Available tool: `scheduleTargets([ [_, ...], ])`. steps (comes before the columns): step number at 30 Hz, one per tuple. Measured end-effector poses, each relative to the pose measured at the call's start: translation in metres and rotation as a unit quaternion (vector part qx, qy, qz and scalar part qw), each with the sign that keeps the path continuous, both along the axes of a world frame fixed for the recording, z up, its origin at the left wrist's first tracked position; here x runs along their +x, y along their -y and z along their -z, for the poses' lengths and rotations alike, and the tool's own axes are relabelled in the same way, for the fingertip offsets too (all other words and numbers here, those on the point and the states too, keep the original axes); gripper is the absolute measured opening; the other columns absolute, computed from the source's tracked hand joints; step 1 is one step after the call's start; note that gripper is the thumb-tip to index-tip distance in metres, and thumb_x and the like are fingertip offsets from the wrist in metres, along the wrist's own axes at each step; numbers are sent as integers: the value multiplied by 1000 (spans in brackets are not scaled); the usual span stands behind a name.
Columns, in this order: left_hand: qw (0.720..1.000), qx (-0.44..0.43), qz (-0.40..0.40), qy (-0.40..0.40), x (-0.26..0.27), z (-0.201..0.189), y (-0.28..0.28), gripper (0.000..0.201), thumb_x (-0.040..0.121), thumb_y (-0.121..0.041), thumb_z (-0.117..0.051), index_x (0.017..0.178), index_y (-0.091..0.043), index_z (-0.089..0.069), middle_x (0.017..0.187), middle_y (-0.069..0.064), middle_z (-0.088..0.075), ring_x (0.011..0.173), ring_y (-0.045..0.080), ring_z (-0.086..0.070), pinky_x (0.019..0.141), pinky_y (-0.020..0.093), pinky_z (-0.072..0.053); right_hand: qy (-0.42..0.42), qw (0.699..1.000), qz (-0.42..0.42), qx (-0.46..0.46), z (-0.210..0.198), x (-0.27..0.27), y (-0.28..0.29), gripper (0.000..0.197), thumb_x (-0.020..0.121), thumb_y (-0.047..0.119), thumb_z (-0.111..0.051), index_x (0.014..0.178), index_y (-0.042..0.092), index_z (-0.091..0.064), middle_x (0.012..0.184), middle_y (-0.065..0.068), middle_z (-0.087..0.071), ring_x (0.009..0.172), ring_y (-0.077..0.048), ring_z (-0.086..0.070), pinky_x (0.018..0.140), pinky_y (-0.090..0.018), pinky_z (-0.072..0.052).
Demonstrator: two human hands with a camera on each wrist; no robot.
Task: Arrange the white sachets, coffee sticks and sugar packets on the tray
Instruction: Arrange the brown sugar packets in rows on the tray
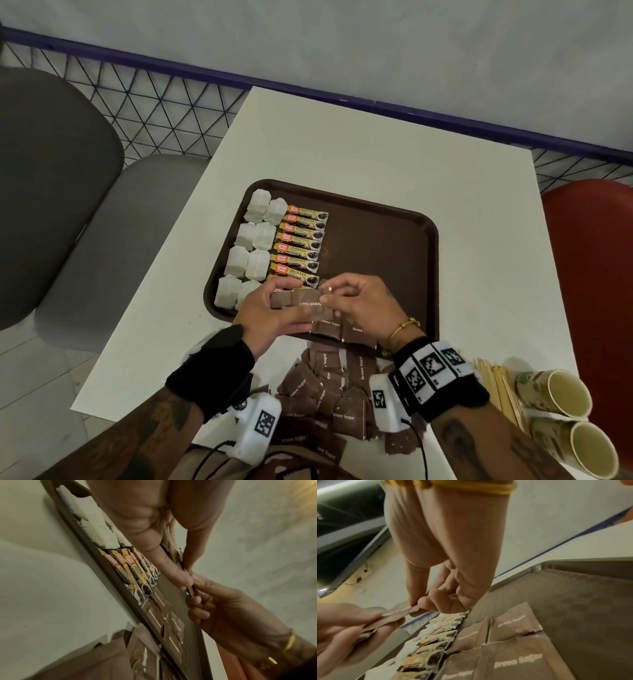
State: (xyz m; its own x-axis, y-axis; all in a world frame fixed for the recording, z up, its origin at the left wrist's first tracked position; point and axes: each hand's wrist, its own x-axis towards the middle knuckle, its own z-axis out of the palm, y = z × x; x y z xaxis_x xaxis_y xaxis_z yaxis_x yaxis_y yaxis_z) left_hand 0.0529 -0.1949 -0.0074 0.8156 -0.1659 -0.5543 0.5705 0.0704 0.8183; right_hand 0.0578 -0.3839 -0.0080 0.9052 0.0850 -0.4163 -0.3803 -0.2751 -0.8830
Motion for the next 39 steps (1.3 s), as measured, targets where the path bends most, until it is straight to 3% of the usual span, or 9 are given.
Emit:
scheduleTargets([
  [3, 999, -31, -22, -9, 2, 2, -9, 36, 88, 12, -56, 116, -10, -58, 118, 19, -62, 89, 30, -74, 76, 35, -61, -15, 995, 95, -9, 8, 15, 13, 10, 79, 9, -77, 87, 14, -72, 62, 4, -69, 50, -7, -54, 49, -20, -45],
  [6, 998, -48, -43, -18, 2, 4, -18, 45, 84, 14, -62, 120, -12, -55, 116, 22, -62, 90, 33, -72, 77, 37, -61, 0, 985, 146, -92, 20, 35, 30, 11, 77, 11, -79, 80, 18, -70, 72, 2, -71, 58, -7, -59, 59, -22, -49],
  [12, 996, -53, -76, -17, 3, 4, -22, 43, 82, 11, -67, 119, -7, -55, 107, 24, -68, 84, 31, -74, 68, 31, -61, 21, 972, 122, -201, 39, 58, 29, 6, 78, 15, -77, 80, 15, -72, 77, 3, -71, 73, -9, -64, 71, -20, -52],
  [16, 996, -43, -75, -13, 5, 3, -21, 42, 81, 7, -70, 118, -8, -57, 104, 23, -70, 86, 31, -74, 70, 32, -62, 9, 964, 108, -243, 53, 65, 25, 16, 77, 21, -76, 67, 28, -65, 84, 0, -72, 94, -22, -65, 86, -37, -56],
  [23, 997, -32, -74, -11, 7, 1, -21, 42, 80, 6, -72, 117, -8, -58, 100, 19, -73, 85, 31, -74, 71, 34, -62, 2, 951, 106, -292, 55, 64, 22, 18, 79, 29, -76, 71, 29, -59, 92, -2, -69, 101, -20, -56, 81, -28, -45],
  [28, 997, -35, -62, -12, 8, -3, -16, 43, 78, 5, -74, 115, -9, -58, 99, 21, -73, 83, 34, -74, 69, 34, -62, 65, 971, 126, -191, 20, 47, 19, 23, 82, 44, -72, 91, 23, -68, 85, 8, -67, 80, -6, -61, 67, -18, -46],
  [31, 999, -21, -32, -7, 9, -5, -9, 40, 78, 4, -74, 113, -5, -57, 91, 21, -75, 76, 35, -74, 64, 32, -62, 23, 997, -18, -77, -5, 33, 12, 21, 81, 46, -73, 92, 28, -72, 83, 6, -74, 66, -2, -63, 64, -19, -50],
  [34, 1000, -10, -1, 6, 8, -5, 0, 36, 79, 4, -74, 111, 3, -57, 86, 20, -75, 73, 34, -74, 62, 30, -61, -11, 994, -108, -14, -12, 25, 7, 20, 81, 31, -76, 98, 21, -73, 78, 2, -74, 62, -7, -62, 63, -17, -50],
  [39, 999, 0, 28, 19, 5, -7, 7, 31, 81, 6, -72, 109, -1, -59, 87, 17, -76, 79, 31, -75, 70, 29, -61, -13, 999, -41, 2, 1, 19, 16, 19, 80, 14, -79, 96, 6, -73, 63, 7, -69, 55, -5, -60, 54, -16, -47],
])
